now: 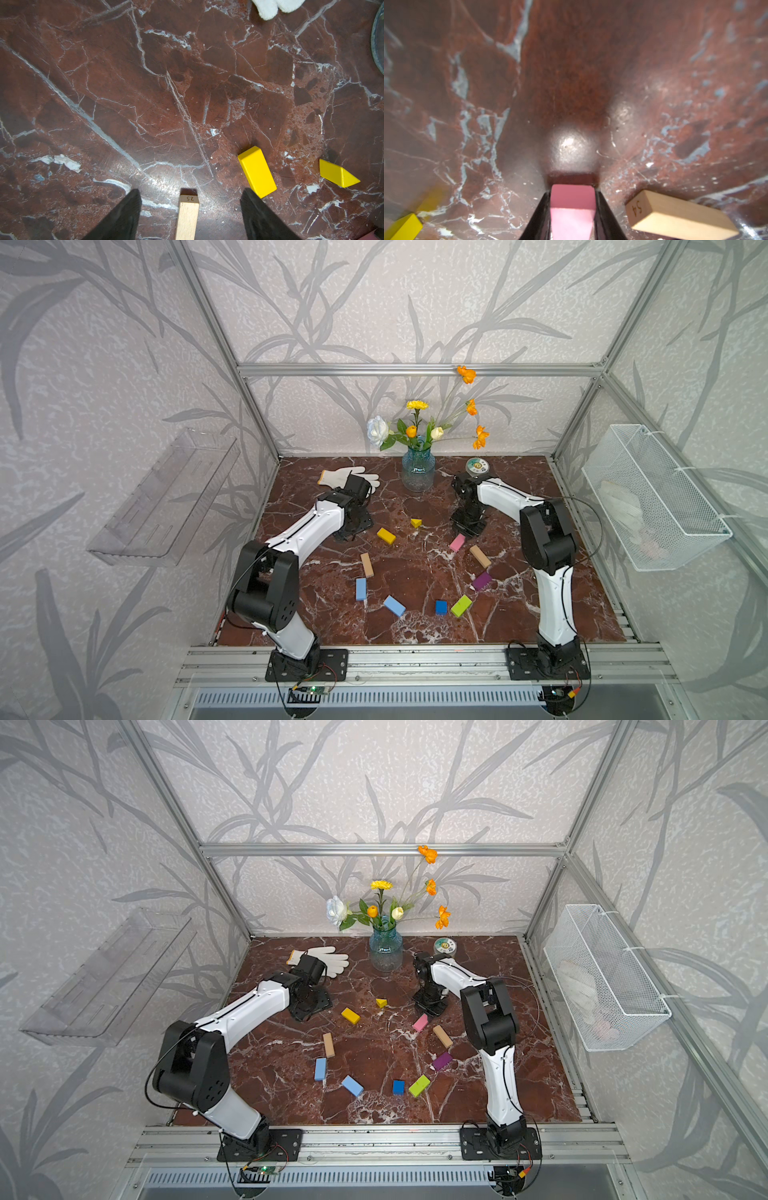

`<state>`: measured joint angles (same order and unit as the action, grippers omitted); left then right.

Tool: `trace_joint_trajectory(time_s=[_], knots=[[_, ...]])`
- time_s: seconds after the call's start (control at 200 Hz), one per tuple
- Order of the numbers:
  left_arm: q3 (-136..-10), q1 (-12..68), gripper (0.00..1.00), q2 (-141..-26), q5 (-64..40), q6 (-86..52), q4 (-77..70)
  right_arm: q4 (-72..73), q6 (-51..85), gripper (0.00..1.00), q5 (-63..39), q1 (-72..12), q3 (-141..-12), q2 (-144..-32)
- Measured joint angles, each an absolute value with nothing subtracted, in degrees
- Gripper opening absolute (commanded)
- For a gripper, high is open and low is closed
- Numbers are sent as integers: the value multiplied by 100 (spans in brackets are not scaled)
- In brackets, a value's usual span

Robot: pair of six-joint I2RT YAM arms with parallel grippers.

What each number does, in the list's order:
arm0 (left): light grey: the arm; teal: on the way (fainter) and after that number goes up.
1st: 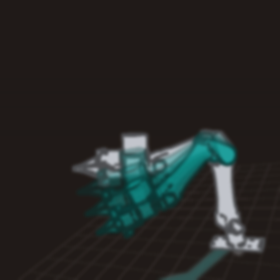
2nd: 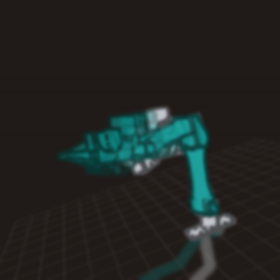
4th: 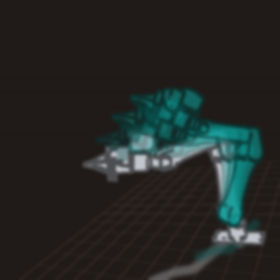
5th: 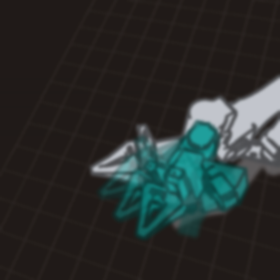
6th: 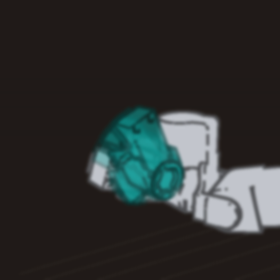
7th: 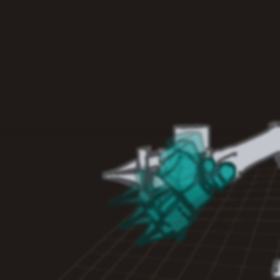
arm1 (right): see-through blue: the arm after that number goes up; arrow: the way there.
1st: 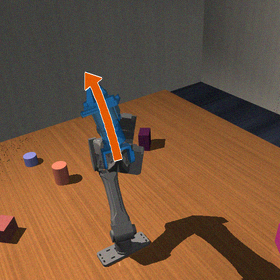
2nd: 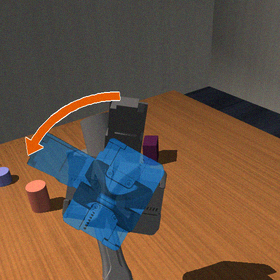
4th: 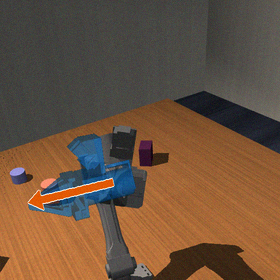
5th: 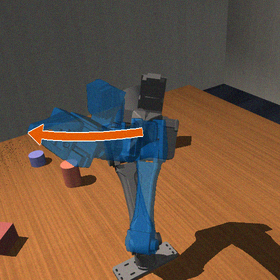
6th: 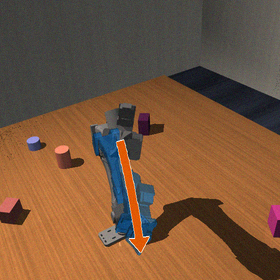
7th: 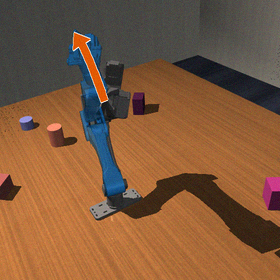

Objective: Assemble a heart with building blocks
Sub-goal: Pick up the building block from the center of the board.

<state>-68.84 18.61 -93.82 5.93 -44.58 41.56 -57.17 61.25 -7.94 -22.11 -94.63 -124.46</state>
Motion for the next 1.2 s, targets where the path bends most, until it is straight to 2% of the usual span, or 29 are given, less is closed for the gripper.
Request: trace_joint_trajectory(time_s=[0.505, 0.575, 0.675, 0.745, 1.0, 1.2], knots=[[-6801, 1857, 77, -9317, 655, -4456, 4169, -5498, 6132, 37, -792, -2241, -9244, -12368], [-6796, 1848, 77, -9275, 670, -4453, 4169, -5478, 6134, 34, -746, -2268, -9233, -12363], [-6777, 1824, 77, -9220, 701, -4453, 4158, -5459, 6176, 20, -690, -2300, -9212, -12342], [-6761, 1815, 77, -9190, 722, -4453, 4165, -5433, 6193, 14, -657, -2327, -9181, -12324], [-6742, 1739, 76, -9157, 749, -4440, 4165, -5474, 6289, 14, -617, -2445, -9277, -12361], [-6733, 1699, 77, -9126, 751, -4386, 4167, -5719, 6342, 13, -652, -2558, -10119, -12862]])
